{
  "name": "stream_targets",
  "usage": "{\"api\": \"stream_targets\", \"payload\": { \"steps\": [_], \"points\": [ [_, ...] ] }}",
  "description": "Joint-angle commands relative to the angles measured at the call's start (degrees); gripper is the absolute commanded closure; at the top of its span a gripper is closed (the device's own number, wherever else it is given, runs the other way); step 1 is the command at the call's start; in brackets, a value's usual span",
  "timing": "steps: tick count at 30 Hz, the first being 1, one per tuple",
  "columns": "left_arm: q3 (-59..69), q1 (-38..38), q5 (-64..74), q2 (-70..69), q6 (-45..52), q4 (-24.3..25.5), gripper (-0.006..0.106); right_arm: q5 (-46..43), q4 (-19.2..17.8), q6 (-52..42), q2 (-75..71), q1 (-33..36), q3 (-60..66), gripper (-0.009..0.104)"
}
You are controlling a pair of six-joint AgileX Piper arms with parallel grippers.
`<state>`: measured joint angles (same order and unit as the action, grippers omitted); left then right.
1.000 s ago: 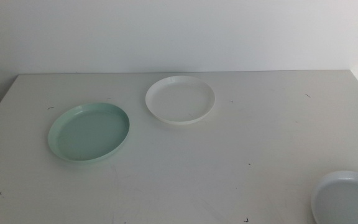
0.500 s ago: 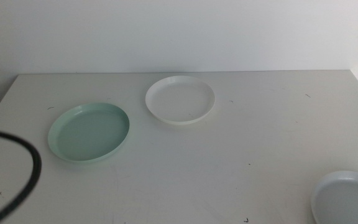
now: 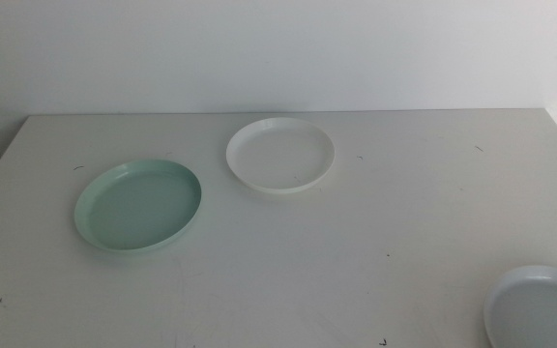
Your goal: Stack the three bowls on top of each other.
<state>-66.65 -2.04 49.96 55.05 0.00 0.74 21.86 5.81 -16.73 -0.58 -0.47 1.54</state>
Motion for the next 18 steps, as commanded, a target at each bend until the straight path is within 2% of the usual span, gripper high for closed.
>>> {"api": "stream_targets", "payload": {
  "steps": [1,10,18],
  "points": [
    [-6.9,-0.3,1.4,2.8,-2.5,-0.4,0.080,-3.5,-0.6,-0.8,-1.5,-0.5,-0.3,0.050],
    [-22.1,-0.3,10.8,13.2,-3.2,-0.4,0.080,-3.5,-0.6,-0.8,-1.5,-0.5,-0.3,0.050],
    [-29.8,-0.3,16.5,20.6,-3.2,-0.4,0.080,-3.5,-0.6,-0.8,-1.5,-0.5,-0.3,0.050]
  ]
}}
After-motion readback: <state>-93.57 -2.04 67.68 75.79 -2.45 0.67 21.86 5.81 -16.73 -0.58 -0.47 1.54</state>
